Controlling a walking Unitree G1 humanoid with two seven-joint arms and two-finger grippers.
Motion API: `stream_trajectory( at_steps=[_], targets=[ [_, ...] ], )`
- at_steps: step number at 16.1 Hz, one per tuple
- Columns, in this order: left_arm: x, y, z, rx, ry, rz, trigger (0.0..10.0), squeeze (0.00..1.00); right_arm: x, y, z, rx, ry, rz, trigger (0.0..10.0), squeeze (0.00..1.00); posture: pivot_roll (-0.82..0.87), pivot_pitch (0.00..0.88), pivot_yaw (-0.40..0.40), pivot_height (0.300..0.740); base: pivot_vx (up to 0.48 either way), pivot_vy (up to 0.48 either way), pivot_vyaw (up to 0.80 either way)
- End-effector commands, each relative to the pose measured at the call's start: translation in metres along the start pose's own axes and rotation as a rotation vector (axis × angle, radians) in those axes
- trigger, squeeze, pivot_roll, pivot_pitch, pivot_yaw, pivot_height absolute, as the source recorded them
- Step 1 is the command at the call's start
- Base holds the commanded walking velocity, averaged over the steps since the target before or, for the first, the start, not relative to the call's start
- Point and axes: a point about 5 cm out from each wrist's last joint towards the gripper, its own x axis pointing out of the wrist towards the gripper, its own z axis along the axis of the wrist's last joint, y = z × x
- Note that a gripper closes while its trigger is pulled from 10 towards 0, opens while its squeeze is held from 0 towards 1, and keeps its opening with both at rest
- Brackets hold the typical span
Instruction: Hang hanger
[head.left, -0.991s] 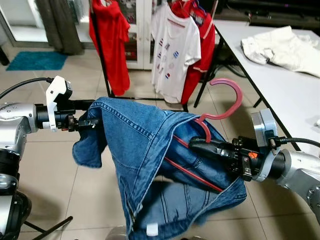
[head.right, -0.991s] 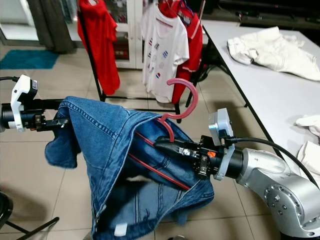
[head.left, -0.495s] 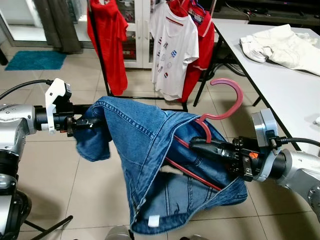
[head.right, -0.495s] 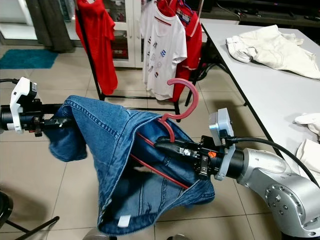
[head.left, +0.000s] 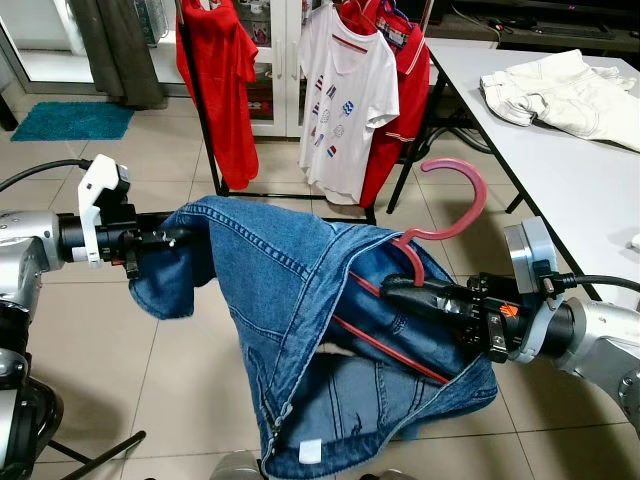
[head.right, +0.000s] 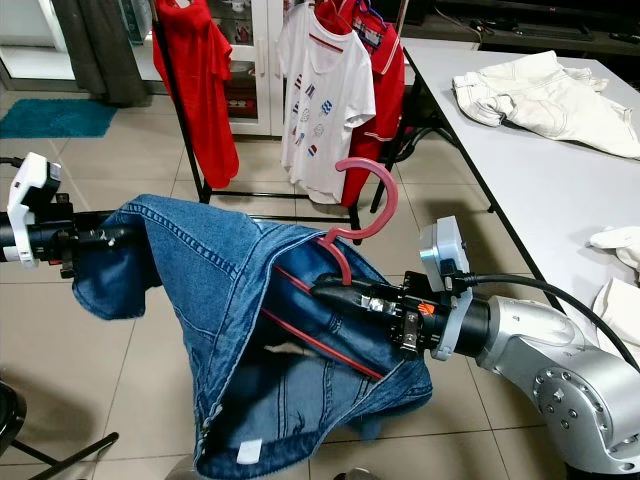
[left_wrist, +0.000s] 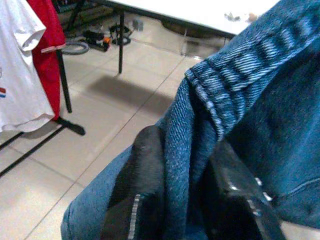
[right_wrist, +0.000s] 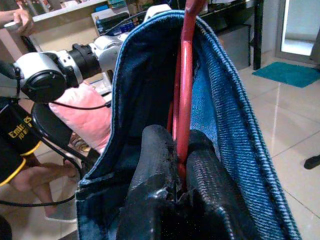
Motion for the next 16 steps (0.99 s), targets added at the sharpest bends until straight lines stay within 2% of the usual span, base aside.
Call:
stream_trajectory(
  at_steps=[1,6,9,13,14,16],
  targets=[
    [-0.003,0.001,0.007,0.0,-0.046,0.006,0.0,0.0,-0.002,0.0,0.007,-0.029,-0.023,0.006,10.0,0.0,0.03,0.049,-0.041,0.74,0.0,0.0,0.0],
    [-0.001,-0.001,0.005,-0.116,-0.225,0.071,0.0,0.0,-0.002,0.0,0.007,-0.025,-0.043,-0.008,10.0,0.0,0.03,0.05,-0.032,0.74,0.0,0.0,0.0],
    [0.0,0.007,-0.002,-0.195,-0.34,0.246,0.0,0.0,-0.002,0.0,0.008,-0.02,-0.061,-0.011,10.0,0.0,0.03,0.049,-0.03,0.74,0.0,0.0,0.0],
    [0.001,0.016,-0.021,-0.46,-0.541,0.497,0.0,0.0,-0.002,-0.001,0.009,-0.016,-0.074,-0.012,10.0,0.0,0.03,0.047,-0.031,0.74,0.0,0.0,0.0],
    [0.001,0.017,-0.024,-0.492,-0.546,0.527,0.0,0.0,-0.002,-0.001,0.009,-0.015,-0.075,-0.013,10.0,0.0,0.03,0.047,-0.031,0.74,0.0,0.0,0.0],
    [0.003,0.022,-0.046,-0.639,-0.523,0.716,0.0,0.0,-0.003,-0.001,0.01,-0.015,-0.084,-0.017,10.0,0.0,0.03,0.047,-0.029,0.74,0.0,0.0,0.0]
  ],
)
